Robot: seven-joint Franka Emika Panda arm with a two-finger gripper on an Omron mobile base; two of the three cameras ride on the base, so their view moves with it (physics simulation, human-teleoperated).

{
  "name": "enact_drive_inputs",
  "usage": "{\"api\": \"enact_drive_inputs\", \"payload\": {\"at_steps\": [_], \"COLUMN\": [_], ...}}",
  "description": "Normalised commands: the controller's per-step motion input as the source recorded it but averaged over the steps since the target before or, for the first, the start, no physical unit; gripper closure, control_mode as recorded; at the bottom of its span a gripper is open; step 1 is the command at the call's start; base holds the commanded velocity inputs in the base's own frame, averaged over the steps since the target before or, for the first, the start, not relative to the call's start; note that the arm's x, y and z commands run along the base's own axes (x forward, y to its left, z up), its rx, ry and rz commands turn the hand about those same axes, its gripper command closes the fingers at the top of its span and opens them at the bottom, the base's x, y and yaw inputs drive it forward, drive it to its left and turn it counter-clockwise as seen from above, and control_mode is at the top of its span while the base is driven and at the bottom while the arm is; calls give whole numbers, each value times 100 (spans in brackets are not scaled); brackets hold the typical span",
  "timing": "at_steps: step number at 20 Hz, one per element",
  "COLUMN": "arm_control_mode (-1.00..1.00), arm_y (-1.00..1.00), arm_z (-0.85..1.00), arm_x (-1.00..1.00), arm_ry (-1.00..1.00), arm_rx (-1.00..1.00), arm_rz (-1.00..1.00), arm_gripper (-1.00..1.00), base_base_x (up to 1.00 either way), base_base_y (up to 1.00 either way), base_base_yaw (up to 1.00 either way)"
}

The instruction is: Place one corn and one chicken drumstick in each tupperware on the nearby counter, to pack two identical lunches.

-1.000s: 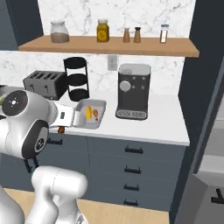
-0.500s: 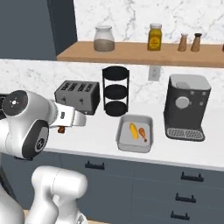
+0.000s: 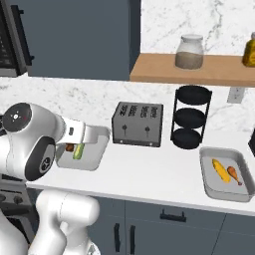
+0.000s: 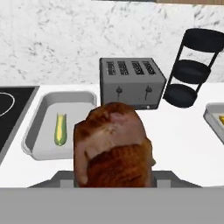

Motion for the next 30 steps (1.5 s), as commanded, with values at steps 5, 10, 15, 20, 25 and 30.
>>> {"api": "enact_drive_inputs", "payload": {"at_steps": [5,10,15,20,25,30], "arm_control_mode": [100,-100,-100,-100,-100,-100], "arm_y": [0,35,0,0,29,24], "arm_z": [0,-48,-59,-65,-47,-23], "arm_x": [0,39,36,58,48,45], "arm_ry": [0,3,0,0,5,18], "arm_rx": [0,-4,3,21,5,0], "arm_rz": [0,0,0,0,0,0], "arm_gripper": [100,100,100,100,100,100], "base_base_x": [44,8,0,0,0,0], "base_base_y": [100,20,0,0,0,0], "base_base_yaw": [0,0,0,0,0,0]}}
